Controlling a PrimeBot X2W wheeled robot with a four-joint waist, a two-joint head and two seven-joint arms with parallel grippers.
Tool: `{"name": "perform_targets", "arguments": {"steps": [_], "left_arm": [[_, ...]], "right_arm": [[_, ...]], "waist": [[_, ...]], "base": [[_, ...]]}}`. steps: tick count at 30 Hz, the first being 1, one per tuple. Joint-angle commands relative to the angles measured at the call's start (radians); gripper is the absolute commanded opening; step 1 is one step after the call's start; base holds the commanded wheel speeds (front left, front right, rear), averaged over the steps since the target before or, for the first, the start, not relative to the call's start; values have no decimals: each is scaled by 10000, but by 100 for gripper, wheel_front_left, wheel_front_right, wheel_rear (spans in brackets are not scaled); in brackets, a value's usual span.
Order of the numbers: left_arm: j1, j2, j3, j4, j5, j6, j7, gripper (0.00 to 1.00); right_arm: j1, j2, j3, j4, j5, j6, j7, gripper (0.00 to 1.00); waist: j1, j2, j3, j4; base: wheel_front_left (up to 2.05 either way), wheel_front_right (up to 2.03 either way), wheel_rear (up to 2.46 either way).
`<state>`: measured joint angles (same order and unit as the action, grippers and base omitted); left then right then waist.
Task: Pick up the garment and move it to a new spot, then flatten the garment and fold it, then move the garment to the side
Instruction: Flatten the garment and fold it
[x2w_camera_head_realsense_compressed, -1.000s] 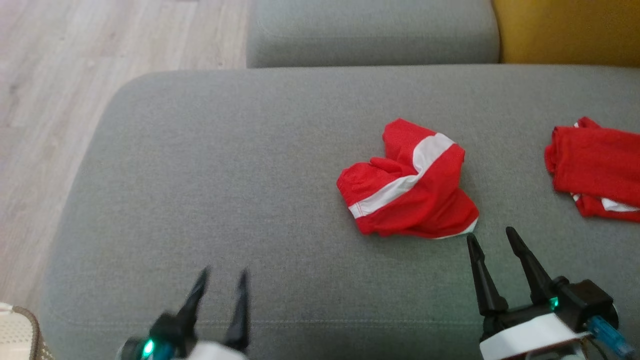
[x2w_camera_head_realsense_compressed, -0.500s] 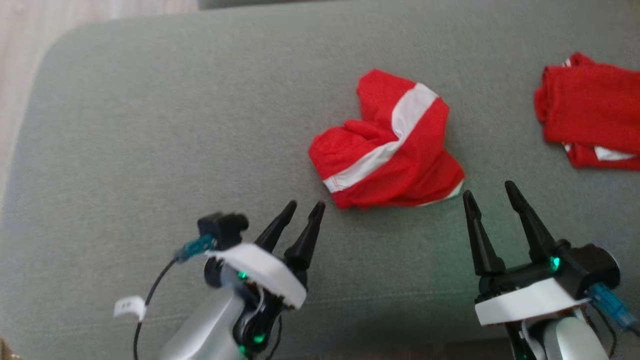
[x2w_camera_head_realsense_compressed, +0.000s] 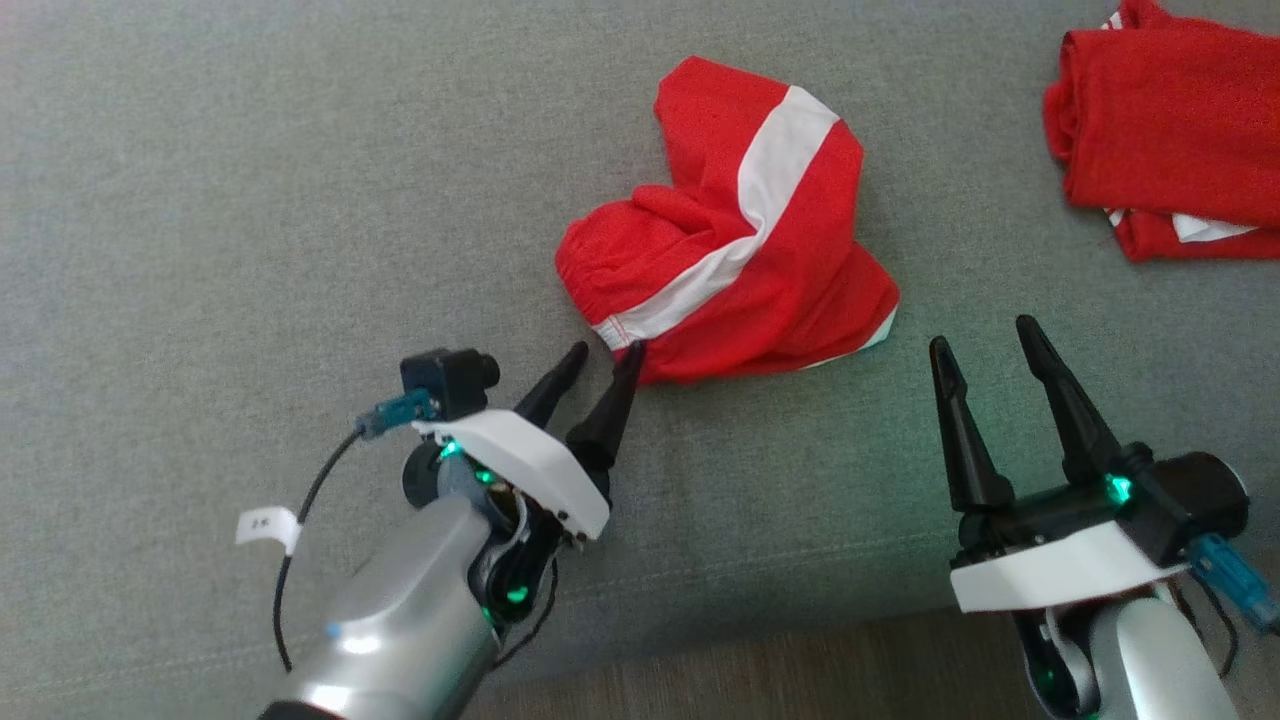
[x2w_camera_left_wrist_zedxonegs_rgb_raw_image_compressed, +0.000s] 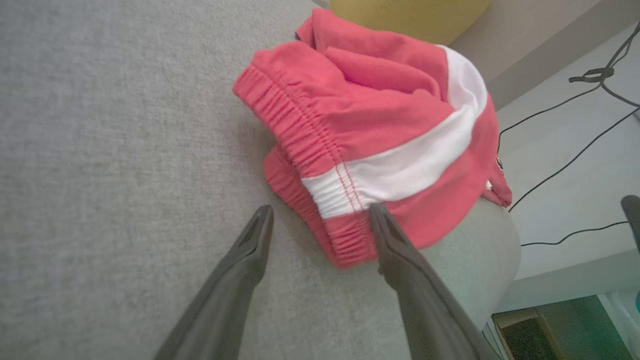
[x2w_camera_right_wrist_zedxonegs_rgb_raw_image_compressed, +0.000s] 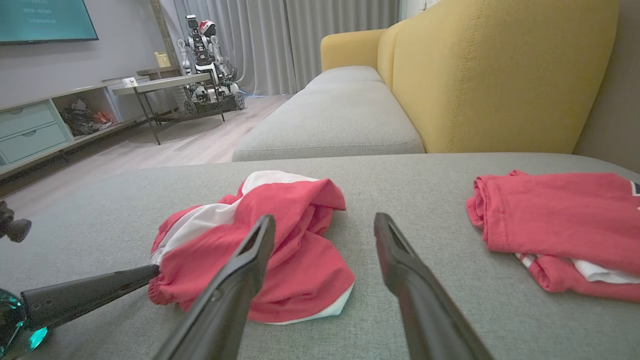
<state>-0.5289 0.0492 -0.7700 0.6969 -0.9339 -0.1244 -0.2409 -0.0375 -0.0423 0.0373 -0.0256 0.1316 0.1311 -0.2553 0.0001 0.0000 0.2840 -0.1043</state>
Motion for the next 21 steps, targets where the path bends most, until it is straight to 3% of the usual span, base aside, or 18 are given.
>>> {"name": "perform_targets", "arguments": {"steps": [1,8,9,10,11,13,14,21], "left_arm": [[-403,30,192,-93,-27,-62,-137,100],[-876,23,-126,152,-472,-62,-194,100],[-902,24,-201,121,-550,-62,-197,93],[-919,35,-291,93,-612,-62,-199,78],[-929,59,-384,57,-667,-62,-201,53],[-920,125,-485,-25,-747,-62,-204,15],[-899,164,-524,-72,-763,-63,-204,0],[-339,614,-324,-723,-277,-63,-206,0]], "right_arm": [[-379,-79,206,-366,-69,-4,-65,100],[-500,-79,205,-410,-104,-4,-65,100],[-504,-79,201,-405,-115,-4,-65,100],[-503,-79,193,-396,-123,-4,-65,100],[-502,-79,185,-386,-125,-4,-65,100],[-497,-79,157,-373,-133,-4,-65,100],[-490,-79,140,-365,-139,-4,-65,100],[-371,-79,139,-321,-163,-4,-65,100]], "waist": [[-1,0,39,-22],[-1,0,236,-36],[-1,0,245,-29],[-1,0,246,-17],[-1,0,244,-7],[-1,0,212,20],[-1,0,177,37],[-1,0,-222,322]], "base": [[0,0,0],[0,0,0],[0,0,0],[0,0,0],[0,0,0],[0,0,0],[0,0,0],[0,0,0]]}}
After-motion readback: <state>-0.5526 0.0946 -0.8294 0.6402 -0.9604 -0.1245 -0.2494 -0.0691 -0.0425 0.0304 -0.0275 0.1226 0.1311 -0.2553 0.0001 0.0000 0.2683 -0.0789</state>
